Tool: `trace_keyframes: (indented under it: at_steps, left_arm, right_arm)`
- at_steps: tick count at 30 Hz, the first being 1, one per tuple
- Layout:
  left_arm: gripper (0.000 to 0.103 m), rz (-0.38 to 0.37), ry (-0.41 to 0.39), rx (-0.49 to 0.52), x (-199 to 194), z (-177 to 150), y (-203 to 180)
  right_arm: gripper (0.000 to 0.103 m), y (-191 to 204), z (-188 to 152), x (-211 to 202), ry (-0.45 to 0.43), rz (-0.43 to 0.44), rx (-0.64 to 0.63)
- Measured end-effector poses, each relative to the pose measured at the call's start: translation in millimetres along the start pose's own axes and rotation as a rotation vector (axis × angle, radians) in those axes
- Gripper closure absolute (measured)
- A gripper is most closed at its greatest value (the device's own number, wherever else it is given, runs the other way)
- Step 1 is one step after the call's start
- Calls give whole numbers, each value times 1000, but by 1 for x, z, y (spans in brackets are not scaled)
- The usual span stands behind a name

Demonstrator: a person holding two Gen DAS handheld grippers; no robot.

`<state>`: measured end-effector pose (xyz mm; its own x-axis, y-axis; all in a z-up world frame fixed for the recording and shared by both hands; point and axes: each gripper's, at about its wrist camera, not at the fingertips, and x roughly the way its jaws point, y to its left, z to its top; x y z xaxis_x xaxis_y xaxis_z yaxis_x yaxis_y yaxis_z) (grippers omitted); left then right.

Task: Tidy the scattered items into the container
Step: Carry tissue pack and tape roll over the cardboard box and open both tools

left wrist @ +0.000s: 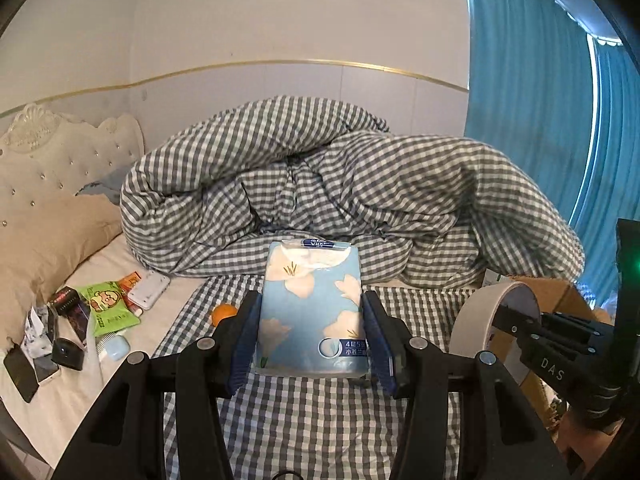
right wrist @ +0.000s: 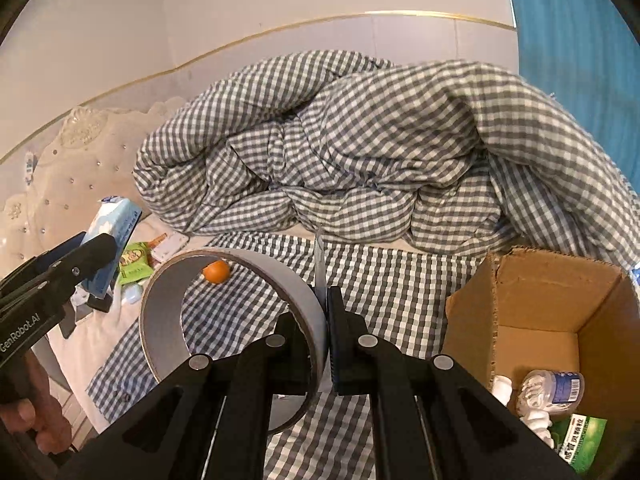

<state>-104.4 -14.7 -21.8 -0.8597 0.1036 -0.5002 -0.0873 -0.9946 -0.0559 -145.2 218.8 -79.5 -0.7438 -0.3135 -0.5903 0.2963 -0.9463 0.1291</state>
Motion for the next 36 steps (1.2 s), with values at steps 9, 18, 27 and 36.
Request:
trace_keyframes:
  at_steps: [9,18,27,36]
  left_arm:
    - [51,-43,-39,45,-27,12,-30]
    - [51,-120,-90,80,-52,22,-89]
    - [51,-206,-107,120,-69,24,-151]
    - [51,-315,-84,163,-72,16,-223]
  right_arm:
    - [97,-15,7,-49,-69,-31,6]
    - [98,-59,9,-121,-148,-118,41]
    - [98,-105,-4,-180,-196,-210,87]
    - [97,-158,-22,-220,-206,-292,148]
